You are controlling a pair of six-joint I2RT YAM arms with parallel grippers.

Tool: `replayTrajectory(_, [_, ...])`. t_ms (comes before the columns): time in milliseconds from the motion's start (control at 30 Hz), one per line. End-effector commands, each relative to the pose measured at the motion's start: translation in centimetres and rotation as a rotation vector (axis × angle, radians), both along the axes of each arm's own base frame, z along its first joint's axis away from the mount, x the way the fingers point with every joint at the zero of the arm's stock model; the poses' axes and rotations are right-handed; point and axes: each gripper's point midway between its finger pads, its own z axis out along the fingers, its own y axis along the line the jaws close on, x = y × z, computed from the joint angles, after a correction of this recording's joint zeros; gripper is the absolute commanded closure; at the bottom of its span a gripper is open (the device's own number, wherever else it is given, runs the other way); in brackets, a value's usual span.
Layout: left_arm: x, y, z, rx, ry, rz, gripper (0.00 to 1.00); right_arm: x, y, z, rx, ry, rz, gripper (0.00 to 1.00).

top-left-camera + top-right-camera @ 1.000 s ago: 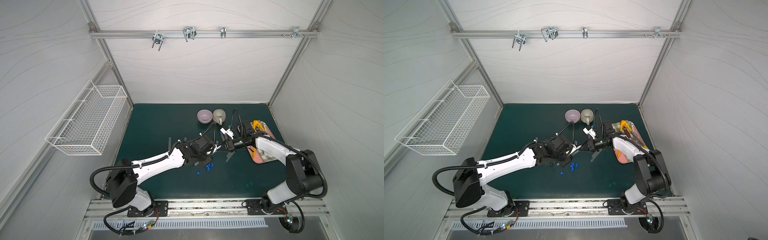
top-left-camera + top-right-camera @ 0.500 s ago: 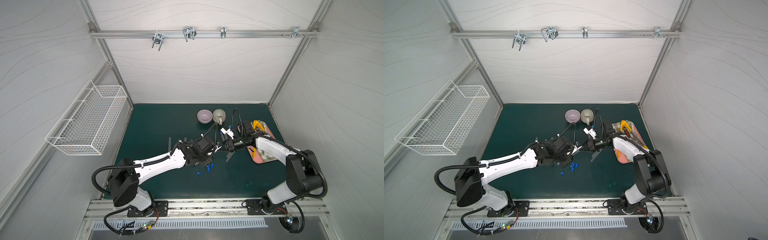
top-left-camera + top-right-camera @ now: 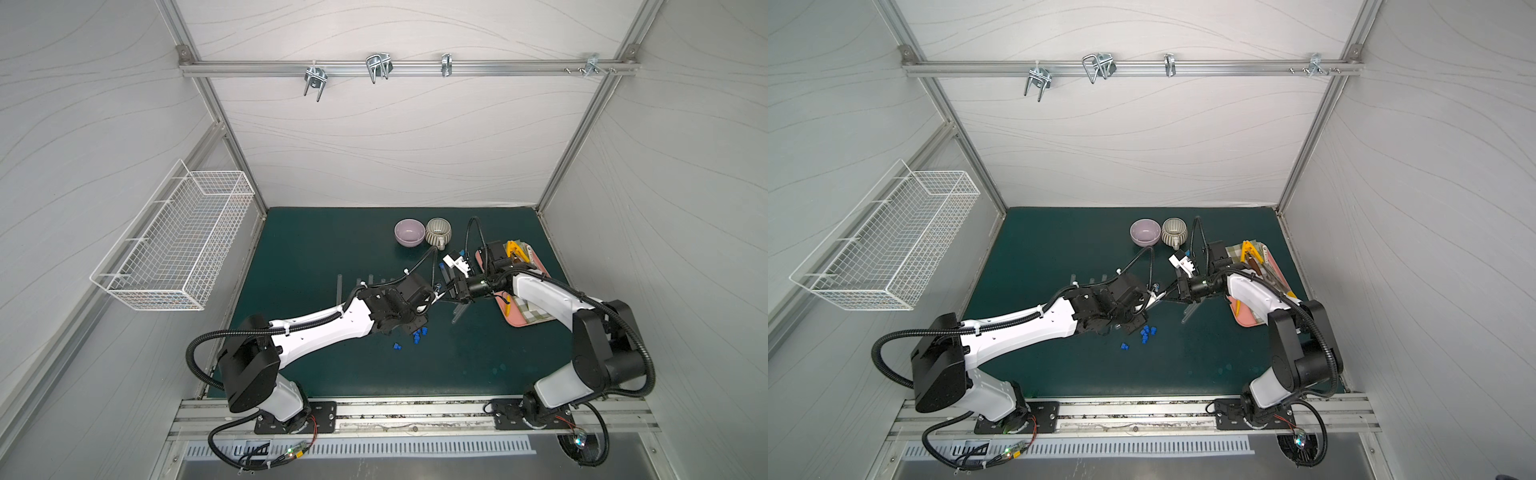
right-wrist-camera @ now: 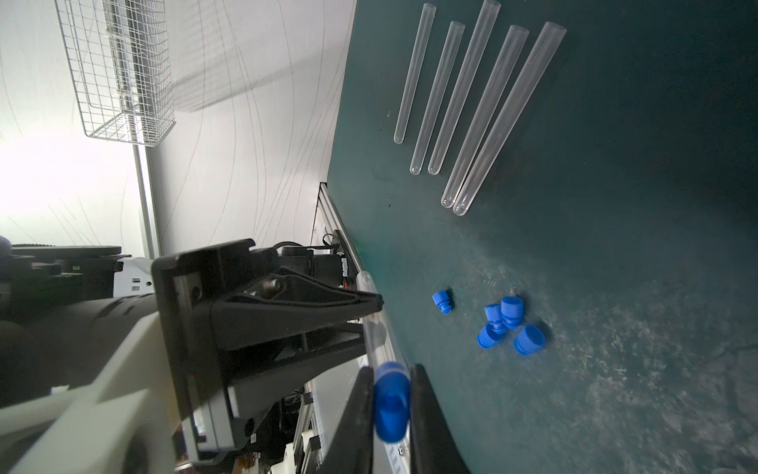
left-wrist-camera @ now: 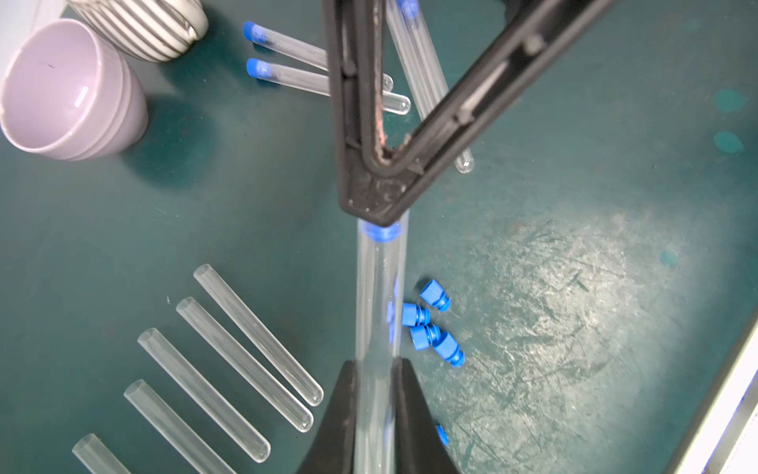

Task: Remove stoppers from test tubes
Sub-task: Open the stopper on the test tube.

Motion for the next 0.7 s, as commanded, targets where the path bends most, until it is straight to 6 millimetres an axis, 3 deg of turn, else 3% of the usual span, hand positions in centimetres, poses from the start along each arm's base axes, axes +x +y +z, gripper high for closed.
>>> replayTrajectory(0, [-0.3,3.9,-2.0,0.182,0.026,0.049,0.99,0.8,-1.1,0.9,-0.004,-0.038,-0.043,1.00])
replayTrajectory(233, [-0.4,3.8,-2.2,0.198,0.024,0.042,0.99,0.8,-1.7,0.3,-0.065,-0.052,-0.056,1.00])
replayTrajectory(667, [-0.4,3.7,-2.2,0.196,0.018,0.049,0.99,1.9,-1.7,0.8,-0.087,-0.077,-0.069,1.00])
